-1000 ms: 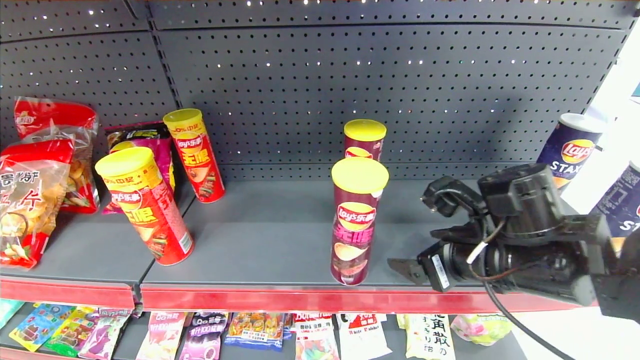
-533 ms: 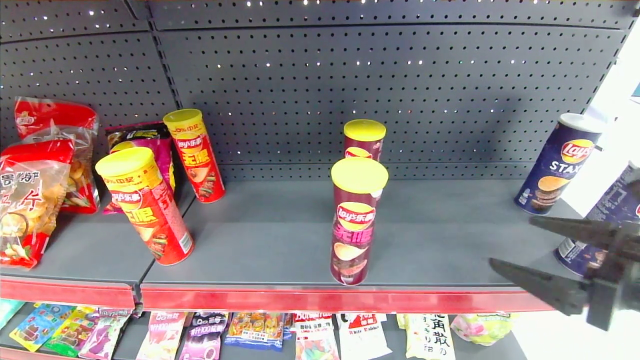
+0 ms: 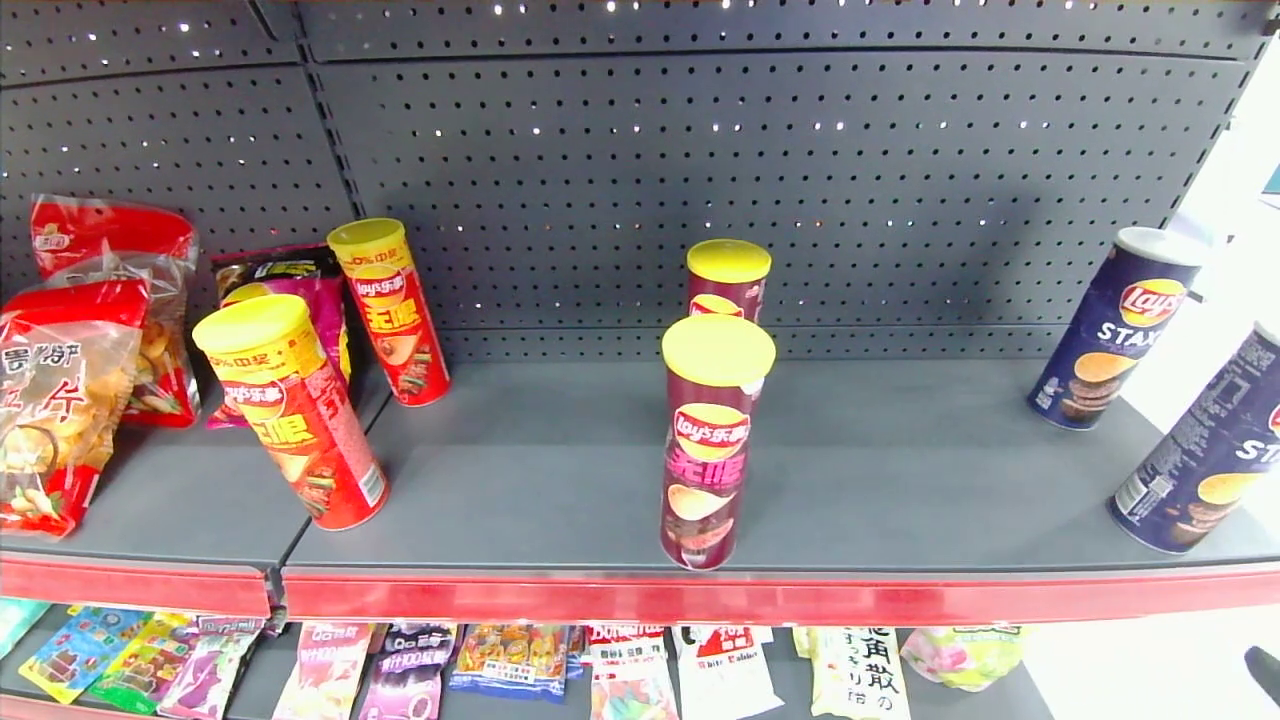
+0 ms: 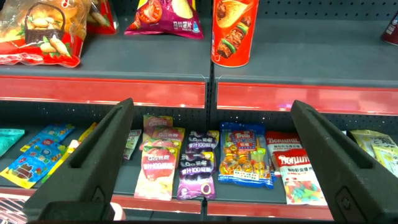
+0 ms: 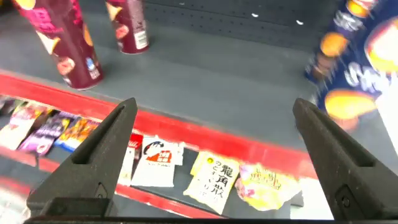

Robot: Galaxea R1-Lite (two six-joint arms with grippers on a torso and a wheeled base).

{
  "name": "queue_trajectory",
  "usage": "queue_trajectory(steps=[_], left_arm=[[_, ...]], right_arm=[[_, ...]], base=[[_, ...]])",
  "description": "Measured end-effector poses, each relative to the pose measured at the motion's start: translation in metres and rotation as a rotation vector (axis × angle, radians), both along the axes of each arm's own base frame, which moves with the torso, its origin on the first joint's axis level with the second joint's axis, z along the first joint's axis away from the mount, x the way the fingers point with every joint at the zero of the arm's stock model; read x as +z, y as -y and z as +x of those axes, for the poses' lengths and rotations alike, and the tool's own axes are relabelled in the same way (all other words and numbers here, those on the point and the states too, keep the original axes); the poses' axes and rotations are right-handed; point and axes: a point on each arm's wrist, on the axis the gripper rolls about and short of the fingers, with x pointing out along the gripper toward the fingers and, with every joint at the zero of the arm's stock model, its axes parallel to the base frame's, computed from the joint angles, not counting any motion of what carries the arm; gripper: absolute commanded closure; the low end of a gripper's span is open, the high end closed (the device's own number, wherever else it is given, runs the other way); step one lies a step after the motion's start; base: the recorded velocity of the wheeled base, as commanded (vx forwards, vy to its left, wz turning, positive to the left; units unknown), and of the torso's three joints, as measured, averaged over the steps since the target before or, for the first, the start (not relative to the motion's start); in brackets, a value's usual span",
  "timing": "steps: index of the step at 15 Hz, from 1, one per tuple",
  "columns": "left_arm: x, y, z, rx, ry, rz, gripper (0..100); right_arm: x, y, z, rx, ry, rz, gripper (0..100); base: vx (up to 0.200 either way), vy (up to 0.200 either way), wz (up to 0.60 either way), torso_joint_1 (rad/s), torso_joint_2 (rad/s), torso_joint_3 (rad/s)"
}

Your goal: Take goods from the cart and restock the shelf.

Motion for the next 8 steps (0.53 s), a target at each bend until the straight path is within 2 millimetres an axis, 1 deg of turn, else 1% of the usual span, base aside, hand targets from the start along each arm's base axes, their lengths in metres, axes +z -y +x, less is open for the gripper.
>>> queue_trajectory(steps=[2, 3, 5, 7, 8], left_arm=[[0.0, 0.0, 0.0, 0.0, 0.0, 0.0, 0], [0.0, 0.0, 0.0, 0.0, 0.0, 0.0, 0], [0.0, 0.0, 0.0, 0.001, 0.0, 0.0, 0], [0.0, 0.0, 0.0, 0.001, 0.0, 0.0, 0], [0.0, 0.0, 0.0, 0.0, 0.0, 0.0, 0]], right_arm=[[-0.022, 0.0, -0.014, -0.032, 0.033, 0.011, 0], [-0.037, 0.0, -0.019, -0.056, 0.04, 0.012, 0], [-0.065, 0.001, -0.024, -0.136, -0.05, 0.047, 0], [-0.07, 0.002, -0.027, -0.175, -0.047, 0.049, 0], [-0.073, 0.003, -0.028, -0.234, -0.047, 0.041, 0]], base=[[0.0, 0.0, 0.0, 0.0, 0.0, 0.0], [0.0, 0.0, 0.0, 0.0, 0.0, 0.0], [0.0, 0.0, 0.0, 0.0, 0.0, 0.0], [0.0, 0.0, 0.0, 0.0, 0.0, 0.0], [0.0, 0.0, 0.0, 0.0, 0.0, 0.0]])
